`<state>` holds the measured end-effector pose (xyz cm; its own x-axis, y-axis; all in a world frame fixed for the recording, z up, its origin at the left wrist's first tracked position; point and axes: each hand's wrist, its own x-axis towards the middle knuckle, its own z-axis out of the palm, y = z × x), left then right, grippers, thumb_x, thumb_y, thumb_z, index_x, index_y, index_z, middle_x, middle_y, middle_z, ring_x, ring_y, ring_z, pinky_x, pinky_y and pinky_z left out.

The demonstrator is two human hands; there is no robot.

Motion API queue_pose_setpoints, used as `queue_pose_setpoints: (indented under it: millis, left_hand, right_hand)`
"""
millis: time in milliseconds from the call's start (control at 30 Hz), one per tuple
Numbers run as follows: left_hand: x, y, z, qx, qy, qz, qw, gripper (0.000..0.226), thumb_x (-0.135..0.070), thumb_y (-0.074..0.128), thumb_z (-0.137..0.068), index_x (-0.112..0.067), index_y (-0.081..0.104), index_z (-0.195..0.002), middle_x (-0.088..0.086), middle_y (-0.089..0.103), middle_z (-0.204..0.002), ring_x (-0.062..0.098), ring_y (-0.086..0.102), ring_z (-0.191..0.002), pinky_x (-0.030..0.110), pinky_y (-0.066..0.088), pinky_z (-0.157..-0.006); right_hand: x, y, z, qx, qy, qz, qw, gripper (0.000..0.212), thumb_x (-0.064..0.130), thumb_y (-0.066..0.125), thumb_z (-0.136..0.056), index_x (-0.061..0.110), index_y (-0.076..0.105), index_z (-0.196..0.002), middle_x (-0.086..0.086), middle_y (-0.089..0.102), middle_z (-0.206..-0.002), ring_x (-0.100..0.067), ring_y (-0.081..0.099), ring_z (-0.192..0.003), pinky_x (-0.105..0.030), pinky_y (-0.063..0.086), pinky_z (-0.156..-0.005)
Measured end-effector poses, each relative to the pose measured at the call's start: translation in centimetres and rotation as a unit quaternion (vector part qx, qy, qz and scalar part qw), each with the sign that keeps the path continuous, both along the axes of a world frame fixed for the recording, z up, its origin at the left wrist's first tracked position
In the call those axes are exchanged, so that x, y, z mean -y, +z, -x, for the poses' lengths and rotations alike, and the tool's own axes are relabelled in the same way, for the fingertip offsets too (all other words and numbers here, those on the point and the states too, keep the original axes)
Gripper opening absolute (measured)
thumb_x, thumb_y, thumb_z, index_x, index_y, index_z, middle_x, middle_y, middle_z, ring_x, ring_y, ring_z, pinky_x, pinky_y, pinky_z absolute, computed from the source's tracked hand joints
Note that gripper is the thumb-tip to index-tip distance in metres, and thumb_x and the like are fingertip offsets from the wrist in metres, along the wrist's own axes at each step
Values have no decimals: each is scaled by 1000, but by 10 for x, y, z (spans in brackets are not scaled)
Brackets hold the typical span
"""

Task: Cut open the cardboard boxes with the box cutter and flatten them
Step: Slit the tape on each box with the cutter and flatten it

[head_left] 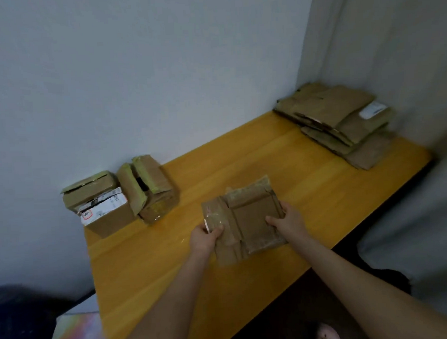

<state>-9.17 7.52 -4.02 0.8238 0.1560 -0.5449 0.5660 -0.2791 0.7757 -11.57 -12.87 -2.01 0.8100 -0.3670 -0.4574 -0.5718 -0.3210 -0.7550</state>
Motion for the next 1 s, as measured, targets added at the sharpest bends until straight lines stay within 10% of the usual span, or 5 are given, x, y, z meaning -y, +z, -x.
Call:
queue_pose_setpoints:
  millis: [267,567,1000]
  left_hand:
    - [163,18,-44,32,8,-24,999,20,-16,64,-93,-3,61,-107,13,65,-93,25,59,-80,46,54,-86]
    - [299,50,-98,35,19,103,994,28,-3,55,-93,-15,51,-118,4,59,-82,16,54,-67,29,48,-61]
    - [429,58,-294,79,9,135,988,11,-3,59,-94,-12,54,-100,10,66,-94,22,62,-76,34,53,-70]
  right_hand:
    - [165,11,-36,45,-9,-13,999,63,23,66,-89,16,39,-145,-7,47,-144,-28,48,-128,-48,44,-104]
    - [293,43,-99,91,-34,-17,995,59,20,54,-97,19,29,-151,-8,37,-151,-29,37,-137,-44,35,-111]
    - [416,64,-270,70,-34,229,970,66,27,55,-96,22,21,-152,-13,31,-151,-32,34,-136,-45,35,-109]
